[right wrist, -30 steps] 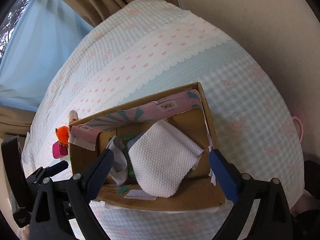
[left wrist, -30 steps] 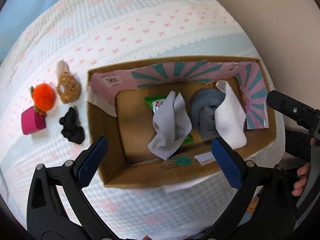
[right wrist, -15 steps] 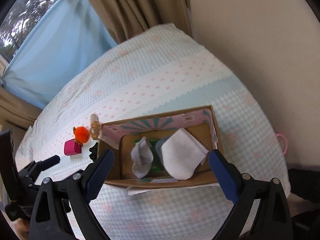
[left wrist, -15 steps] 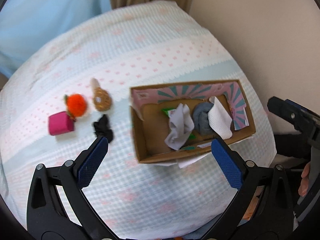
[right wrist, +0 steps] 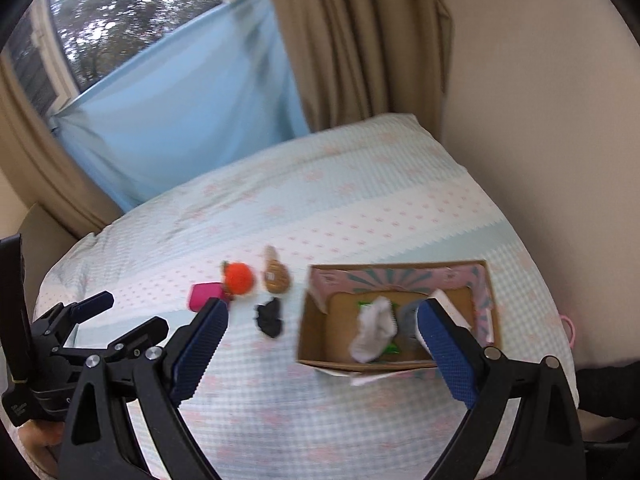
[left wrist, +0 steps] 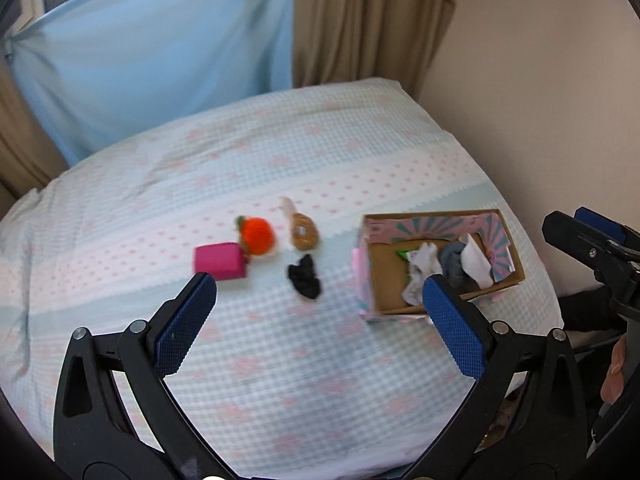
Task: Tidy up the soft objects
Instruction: 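Open both tools to release the cloths into the box and withdraw, then grasp the pink pouch with the left tool while the right tool grasps the black sock, then carry the pink pouch and black sock over the cardboard box with both tools, then open both tools to drop the pouch and sock into the box and withdraw, then grasp the orange pompom with the left tool while the right tool grasps the brown plush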
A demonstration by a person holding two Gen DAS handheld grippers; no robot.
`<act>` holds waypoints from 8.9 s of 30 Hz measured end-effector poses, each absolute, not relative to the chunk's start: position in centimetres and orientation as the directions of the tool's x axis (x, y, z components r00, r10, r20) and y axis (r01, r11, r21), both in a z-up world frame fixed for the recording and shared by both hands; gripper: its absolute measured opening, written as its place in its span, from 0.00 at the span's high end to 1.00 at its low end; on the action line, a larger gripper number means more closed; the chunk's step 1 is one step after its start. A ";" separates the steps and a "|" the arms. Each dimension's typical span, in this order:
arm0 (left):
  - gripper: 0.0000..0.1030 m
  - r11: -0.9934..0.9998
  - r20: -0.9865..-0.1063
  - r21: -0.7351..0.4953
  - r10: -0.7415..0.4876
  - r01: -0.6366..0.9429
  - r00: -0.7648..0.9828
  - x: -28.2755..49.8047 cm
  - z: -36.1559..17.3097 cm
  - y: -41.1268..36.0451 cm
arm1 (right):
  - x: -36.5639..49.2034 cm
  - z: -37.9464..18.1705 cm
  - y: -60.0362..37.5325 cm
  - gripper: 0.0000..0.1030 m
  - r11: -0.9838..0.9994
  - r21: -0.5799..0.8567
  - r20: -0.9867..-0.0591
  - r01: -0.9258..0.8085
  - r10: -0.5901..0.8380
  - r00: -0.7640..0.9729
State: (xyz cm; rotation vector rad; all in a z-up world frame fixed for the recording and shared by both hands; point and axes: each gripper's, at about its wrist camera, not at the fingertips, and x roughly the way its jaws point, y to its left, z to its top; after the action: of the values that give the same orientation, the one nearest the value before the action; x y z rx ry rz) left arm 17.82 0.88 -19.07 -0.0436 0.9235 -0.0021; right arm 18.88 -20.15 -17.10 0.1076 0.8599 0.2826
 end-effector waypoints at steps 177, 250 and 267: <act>0.00 0.992 -0.963 -0.117 -0.126 0.049 0.240 32.6 -40.3 -14.5 | 35.0 -37.4 -29.0 0.00 0.918 0.383 -0.898 -0.099 0.396 0.192; 0.01 0.950 -0.875 0.038 -0.118 0.310 0.469 25.6 -32.0 13.3 | 22.9 -26.5 -2.1 0.00 0.955 0.296 -0.773 -0.007 0.243 0.586; 0.03 0.859 -0.920 0.170 -0.038 0.483 0.391 37.2 -44.9 10.6 | 36.9 -40.0 1.1 0.00 0.977 0.213 -0.897 0.020 0.188 0.399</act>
State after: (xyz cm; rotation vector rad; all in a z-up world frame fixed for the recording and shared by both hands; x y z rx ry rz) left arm 37.16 10.59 -44.95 0.4510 1.1291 -0.3458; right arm 36.88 1.09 -40.03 0.2018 1.1575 0.1069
